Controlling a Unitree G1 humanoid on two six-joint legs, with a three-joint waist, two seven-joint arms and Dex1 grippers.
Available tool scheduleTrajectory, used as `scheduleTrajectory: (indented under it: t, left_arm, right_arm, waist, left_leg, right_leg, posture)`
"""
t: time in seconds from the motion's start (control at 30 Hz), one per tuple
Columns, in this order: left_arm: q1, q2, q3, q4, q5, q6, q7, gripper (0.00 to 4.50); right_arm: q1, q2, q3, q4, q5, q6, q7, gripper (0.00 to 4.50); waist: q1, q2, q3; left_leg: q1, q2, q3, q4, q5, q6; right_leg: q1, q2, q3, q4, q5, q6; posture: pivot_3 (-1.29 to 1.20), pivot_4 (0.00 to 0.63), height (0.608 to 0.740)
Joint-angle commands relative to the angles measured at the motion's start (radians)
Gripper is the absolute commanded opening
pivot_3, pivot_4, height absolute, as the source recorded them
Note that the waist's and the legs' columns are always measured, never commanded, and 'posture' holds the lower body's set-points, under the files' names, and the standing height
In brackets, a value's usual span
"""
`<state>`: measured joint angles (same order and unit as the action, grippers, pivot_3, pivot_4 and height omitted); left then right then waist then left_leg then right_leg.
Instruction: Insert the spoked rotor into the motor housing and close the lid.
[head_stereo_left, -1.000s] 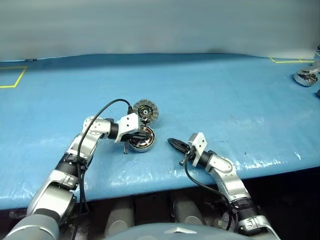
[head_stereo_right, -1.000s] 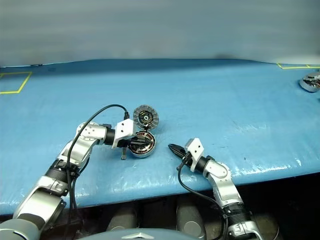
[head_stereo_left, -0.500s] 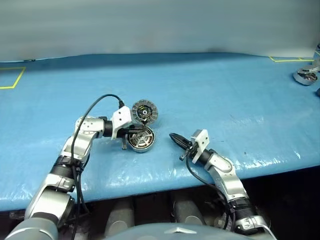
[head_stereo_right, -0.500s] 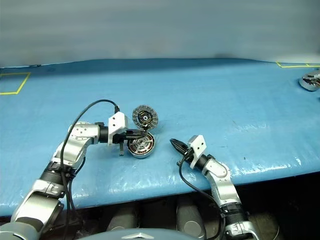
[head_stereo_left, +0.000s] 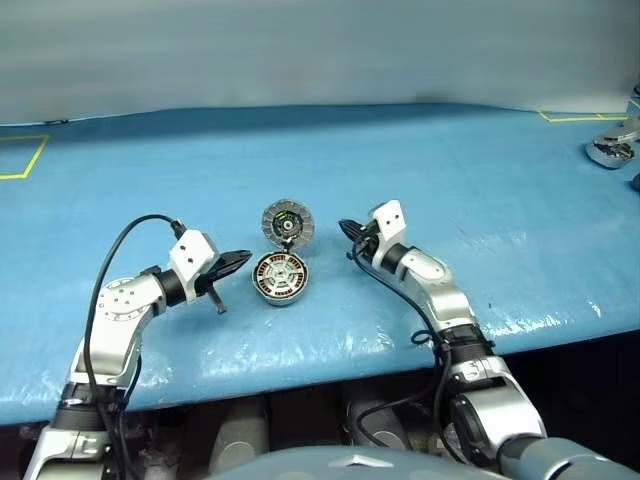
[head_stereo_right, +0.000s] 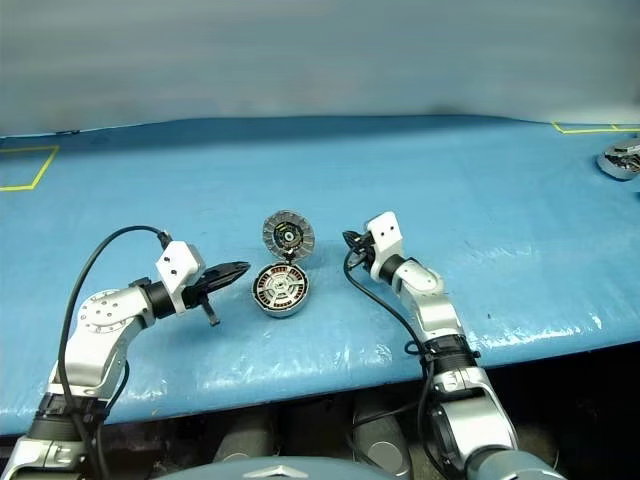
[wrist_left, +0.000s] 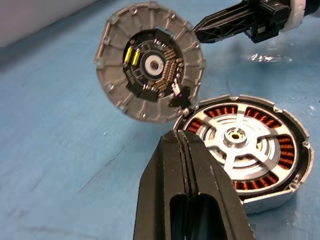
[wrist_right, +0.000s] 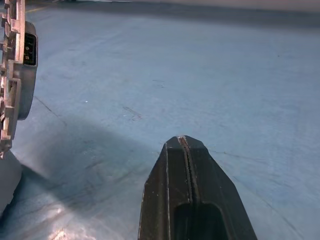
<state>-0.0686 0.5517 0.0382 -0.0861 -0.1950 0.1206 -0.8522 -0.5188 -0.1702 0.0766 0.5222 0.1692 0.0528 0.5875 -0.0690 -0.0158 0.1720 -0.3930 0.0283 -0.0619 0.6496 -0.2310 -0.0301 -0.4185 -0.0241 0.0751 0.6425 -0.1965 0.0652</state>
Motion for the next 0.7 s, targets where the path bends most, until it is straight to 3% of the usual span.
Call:
scheduleTrajectory:
  t: [0.03,0.27,0.37,0.53,0.7]
  left_arm:
    - [0.034,-0.005,0.045,-0.057,-0.022,-0.015,0.045,0.01]
    - [0.108,-0.031,0.046,-0.074,-0.03,-0.014,0.1,0.01]
    - [0.111,-0.052,0.043,-0.082,-0.042,-0.006,0.118,0.01]
    - [0.115,-0.05,0.064,-0.076,-0.052,0.006,0.134,0.01]
    - [0.1,-0.038,0.068,-0.066,-0.053,0.01,0.149,0.01]
  right_arm:
    - [-0.099,0.027,0.002,0.109,-0.007,-0.053,0.044,0.0]
    - [-0.346,0.115,-0.075,0.398,0.062,-0.106,0.184,0.0]
    - [-0.4,0.147,-0.082,0.407,0.104,-0.09,0.314,0.0]
    - [-0.354,0.154,-0.039,0.294,0.13,-0.013,0.513,0.0]
    - [-0.253,0.147,-0.008,0.144,0.134,0.044,0.542,0.0]
  waist:
    - [0.002,0.0,0.0]
    - [-0.003,0.001,0.001]
    - [0.001,0.002,0.001]
    - [-0.005,0.003,0.002]
    - [-0.003,0.003,0.002]
  left_leg:
    - [0.0,0.0,0.0,0.0,0.0,0.0]
    - [0.0,0.0,0.0,-0.002,0.0,0.0]
    - [0.0,0.0,-0.001,-0.002,0.0,0.0]
    - [-0.002,0.001,-0.001,-0.004,0.0,0.0]
    - [-0.003,0.001,-0.001,-0.005,0.0,0.0]
  right_leg:
    - [0.0,0.0,0.0,0.0,0.0,0.0]
    - [-0.002,0.0,-0.001,0.0,0.0,0.0]
    - [-0.001,0.0,-0.002,0.0,0.001,0.001]
    - [-0.005,0.0,-0.002,0.002,0.001,0.002]
    - [-0.005,0.0,-0.002,0.002,0.001,0.002]
  posture:
    - [0.0,0.15,0.74]
    - [0.0,0.15,0.74]
    - [0.0,0.15,0.74]
    - [0.0,0.15,0.74]
    - [0.0,0.15,0.74]
